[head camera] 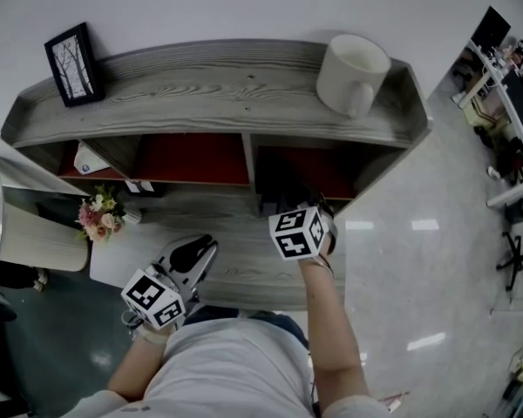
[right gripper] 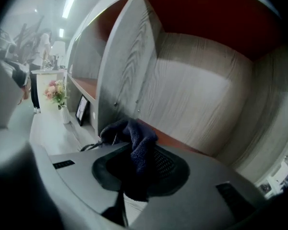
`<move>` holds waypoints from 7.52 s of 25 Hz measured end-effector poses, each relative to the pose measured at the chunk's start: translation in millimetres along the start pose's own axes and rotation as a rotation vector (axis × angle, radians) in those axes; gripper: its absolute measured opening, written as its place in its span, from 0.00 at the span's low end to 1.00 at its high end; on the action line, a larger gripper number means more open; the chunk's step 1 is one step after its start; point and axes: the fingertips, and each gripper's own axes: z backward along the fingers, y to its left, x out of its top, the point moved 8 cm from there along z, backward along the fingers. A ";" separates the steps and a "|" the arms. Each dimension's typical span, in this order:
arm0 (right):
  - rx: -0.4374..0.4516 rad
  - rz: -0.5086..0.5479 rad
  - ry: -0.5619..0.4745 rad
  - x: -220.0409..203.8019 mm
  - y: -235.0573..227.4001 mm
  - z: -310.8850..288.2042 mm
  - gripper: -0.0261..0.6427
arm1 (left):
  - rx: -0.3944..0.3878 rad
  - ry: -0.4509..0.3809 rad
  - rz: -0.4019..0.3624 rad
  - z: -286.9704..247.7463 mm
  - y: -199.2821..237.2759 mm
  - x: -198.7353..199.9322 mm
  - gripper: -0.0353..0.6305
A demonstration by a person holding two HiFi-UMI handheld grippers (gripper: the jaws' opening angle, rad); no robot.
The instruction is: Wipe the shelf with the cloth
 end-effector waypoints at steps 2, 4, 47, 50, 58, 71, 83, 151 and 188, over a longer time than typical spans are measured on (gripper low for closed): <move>-0.006 -0.041 0.000 -5.8 -12.4 3.3 0.15 | -0.010 0.002 -0.003 -2.8 -0.5 0.1 0.13; -0.022 -0.069 0.001 -10.2 -22.6 6.7 0.15 | -0.021 0.002 -0.006 -6.1 -1.4 0.6 0.13; -0.188 -0.188 0.185 -6.2 -79.5 -31.3 0.14 | -0.120 0.022 -0.024 -33.3 9.7 8.7 0.13; -0.146 -0.179 0.167 -0.5 -69.4 -34.2 0.14 | -0.119 0.021 -0.025 -32.7 7.4 8.8 0.13; 0.047 -0.155 0.095 17.8 -36.9 -39.4 0.14 | -0.096 0.019 -0.016 -27.6 7.3 6.4 0.13; 0.217 -0.078 -0.067 40.2 12.5 -34.6 0.14 | -0.073 0.017 -0.015 -20.1 7.0 4.5 0.13; 0.021 -0.089 -0.385 84.1 5.4 9.7 0.14 | -0.077 0.022 -0.025 -20.0 2.2 6.3 0.13; 0.194 0.007 -0.262 68.0 -5.9 -39.1 0.14 | -0.007 0.032 -0.009 -10.6 14.1 2.3 0.13; -0.092 -0.122 -0.353 56.3 -51.1 46.3 0.14 | -0.134 0.028 -0.021 -32.1 2.1 4.1 0.13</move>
